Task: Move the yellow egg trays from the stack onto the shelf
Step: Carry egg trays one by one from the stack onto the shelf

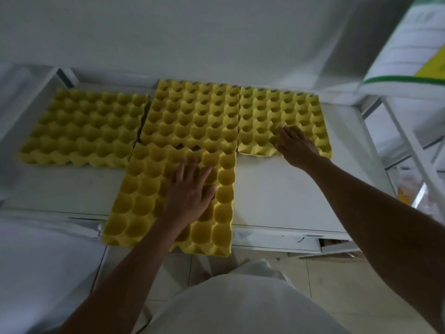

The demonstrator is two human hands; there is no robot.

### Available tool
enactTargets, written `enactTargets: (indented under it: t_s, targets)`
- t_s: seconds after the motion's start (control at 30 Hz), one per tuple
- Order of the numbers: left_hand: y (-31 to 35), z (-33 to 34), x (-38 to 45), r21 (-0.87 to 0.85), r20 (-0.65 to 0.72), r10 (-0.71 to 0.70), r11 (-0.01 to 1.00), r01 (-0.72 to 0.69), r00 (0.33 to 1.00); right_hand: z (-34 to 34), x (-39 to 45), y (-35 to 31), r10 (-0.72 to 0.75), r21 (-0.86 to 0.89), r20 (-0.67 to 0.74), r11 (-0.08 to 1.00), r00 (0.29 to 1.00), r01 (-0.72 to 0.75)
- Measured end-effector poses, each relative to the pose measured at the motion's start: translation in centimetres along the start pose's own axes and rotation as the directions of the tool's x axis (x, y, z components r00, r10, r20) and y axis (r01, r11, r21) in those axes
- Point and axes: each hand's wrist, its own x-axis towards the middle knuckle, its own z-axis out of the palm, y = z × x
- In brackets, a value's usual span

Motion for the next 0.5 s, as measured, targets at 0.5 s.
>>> enactTargets:
  t_s: [0.5]
  targets:
    - [1.5, -4.9, 1.3, 0.123, 0.251, -0.034, 0.992, 0.004, 0.967, -7.7, 1.2, -4.7, -0.009, -0.389, 0.111, 0.920, 0.994, 0.052]
